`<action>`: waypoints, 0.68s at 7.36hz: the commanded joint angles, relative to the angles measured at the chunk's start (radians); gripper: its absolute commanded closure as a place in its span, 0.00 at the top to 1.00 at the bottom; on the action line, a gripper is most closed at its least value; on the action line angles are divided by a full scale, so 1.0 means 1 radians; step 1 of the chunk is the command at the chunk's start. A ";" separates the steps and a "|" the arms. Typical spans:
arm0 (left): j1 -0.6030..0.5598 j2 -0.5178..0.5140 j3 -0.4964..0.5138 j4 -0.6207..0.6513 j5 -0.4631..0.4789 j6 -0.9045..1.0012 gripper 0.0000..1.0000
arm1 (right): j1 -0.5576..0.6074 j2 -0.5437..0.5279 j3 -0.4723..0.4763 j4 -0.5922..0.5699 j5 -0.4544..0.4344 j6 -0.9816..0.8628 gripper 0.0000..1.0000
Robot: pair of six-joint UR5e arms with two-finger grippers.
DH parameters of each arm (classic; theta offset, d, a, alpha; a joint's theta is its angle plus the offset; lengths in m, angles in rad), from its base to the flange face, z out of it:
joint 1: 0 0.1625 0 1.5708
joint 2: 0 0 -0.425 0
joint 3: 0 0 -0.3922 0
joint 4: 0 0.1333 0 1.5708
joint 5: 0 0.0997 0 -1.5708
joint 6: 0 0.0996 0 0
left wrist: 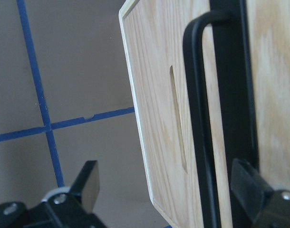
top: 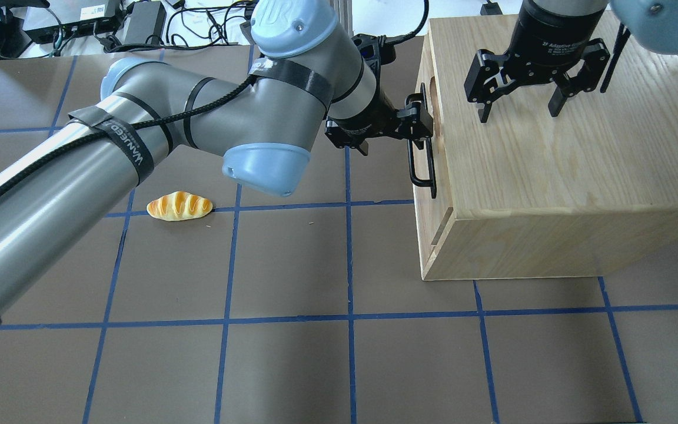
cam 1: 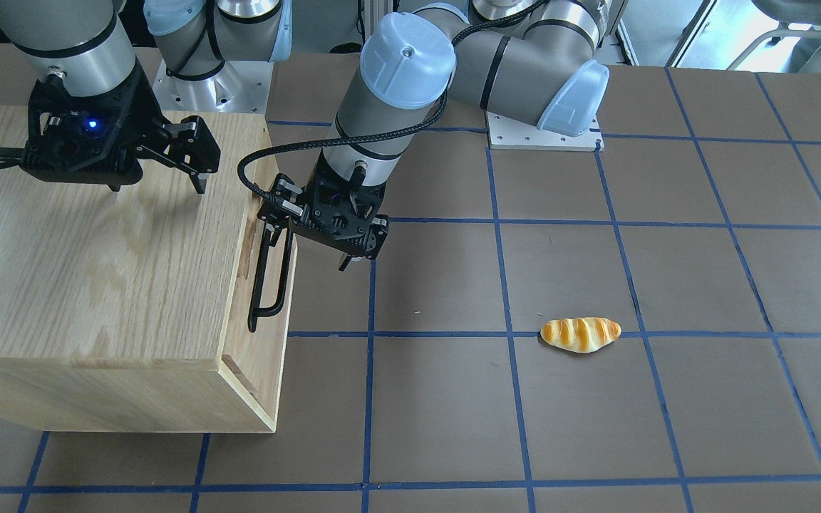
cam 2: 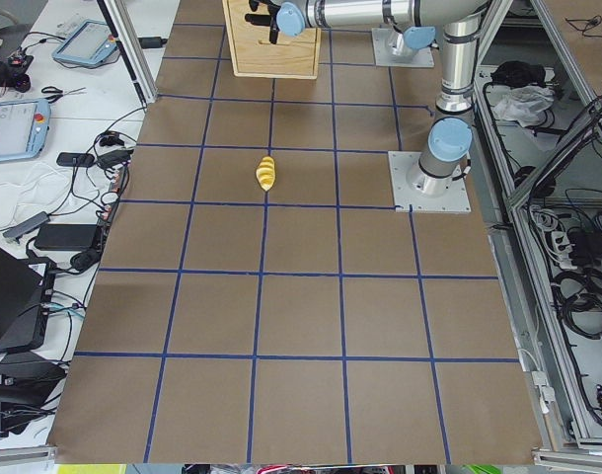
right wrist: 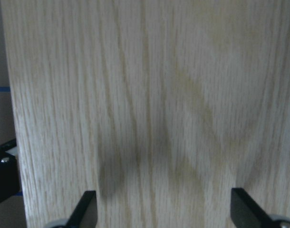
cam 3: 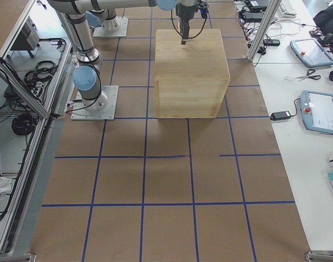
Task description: Open upper drawer
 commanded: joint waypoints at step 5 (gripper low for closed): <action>0.000 -0.034 0.007 0.055 0.087 0.076 1.00 | 0.000 0.000 -0.001 0.000 0.000 -0.001 1.00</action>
